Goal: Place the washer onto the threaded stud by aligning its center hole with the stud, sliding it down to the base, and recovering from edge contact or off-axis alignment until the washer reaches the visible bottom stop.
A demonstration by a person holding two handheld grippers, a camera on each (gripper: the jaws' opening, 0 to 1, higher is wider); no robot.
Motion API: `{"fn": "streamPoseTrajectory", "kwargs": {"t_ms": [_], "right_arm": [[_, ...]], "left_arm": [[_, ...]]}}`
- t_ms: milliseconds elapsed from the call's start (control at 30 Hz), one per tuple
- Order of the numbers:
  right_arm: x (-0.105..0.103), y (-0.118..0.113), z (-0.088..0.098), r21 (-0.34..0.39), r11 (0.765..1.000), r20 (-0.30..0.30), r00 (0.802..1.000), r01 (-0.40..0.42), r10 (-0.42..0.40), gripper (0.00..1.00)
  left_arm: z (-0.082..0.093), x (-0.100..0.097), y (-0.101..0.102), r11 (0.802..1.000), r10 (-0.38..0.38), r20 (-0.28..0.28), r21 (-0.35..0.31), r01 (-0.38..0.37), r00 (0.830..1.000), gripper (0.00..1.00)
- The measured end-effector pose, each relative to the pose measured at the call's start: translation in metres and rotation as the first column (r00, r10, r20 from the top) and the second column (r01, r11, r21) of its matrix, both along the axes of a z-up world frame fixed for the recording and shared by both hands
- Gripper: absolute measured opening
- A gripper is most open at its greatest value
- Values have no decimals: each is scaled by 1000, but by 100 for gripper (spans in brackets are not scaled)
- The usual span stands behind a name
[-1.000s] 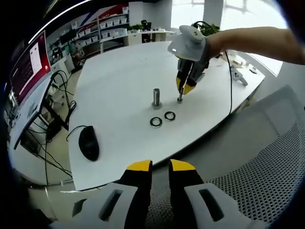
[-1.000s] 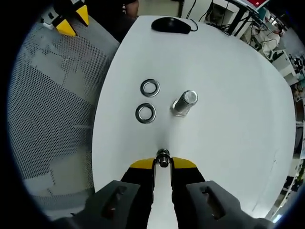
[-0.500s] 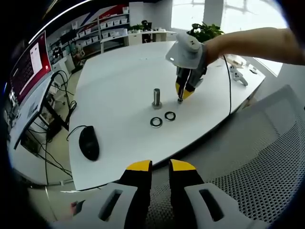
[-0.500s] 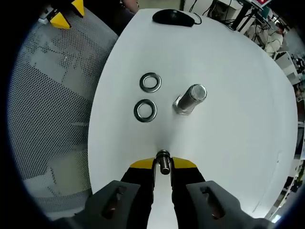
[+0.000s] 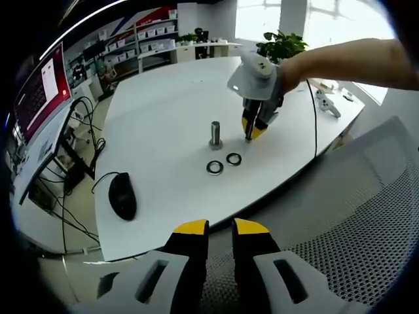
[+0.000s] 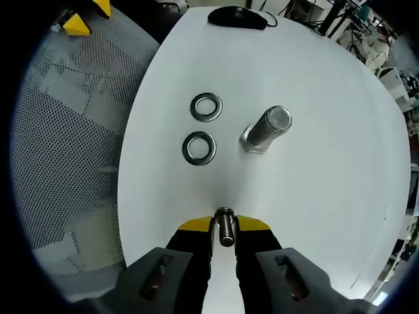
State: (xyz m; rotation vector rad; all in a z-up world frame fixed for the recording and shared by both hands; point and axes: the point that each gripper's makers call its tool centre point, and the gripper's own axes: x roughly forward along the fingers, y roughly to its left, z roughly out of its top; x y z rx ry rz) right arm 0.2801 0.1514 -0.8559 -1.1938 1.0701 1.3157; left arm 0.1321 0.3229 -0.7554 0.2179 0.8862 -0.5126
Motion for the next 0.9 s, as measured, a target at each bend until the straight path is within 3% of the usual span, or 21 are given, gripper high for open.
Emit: {"fn": "streamPoseTrajectory", "kwargs": {"t_ms": [233,333,500,733,900], "right_arm": [[0,2,1,18,1000,-6,1000,12,-12,15],[6,3,2,52,997,11,999,51,-52,26],[15,5,16,119,989,42,994,94,-99,31],[26,18,47,296,933,51,972,204,-229,31],[22,29,66,414,858,-27,946,304,-322,31]], "left_arm": [[0,0,0,1000,-2,1,0,2,1000,12],[0,0,0,1000,-3,0,0,3,1000,12],[-1,1,1,1000,-3,0,0,3,1000,12],[0,0,0,1000,-5,-1,0,5,1000,12],[-1,0,0,1000,-4,-1,0,4,1000,12]]}}
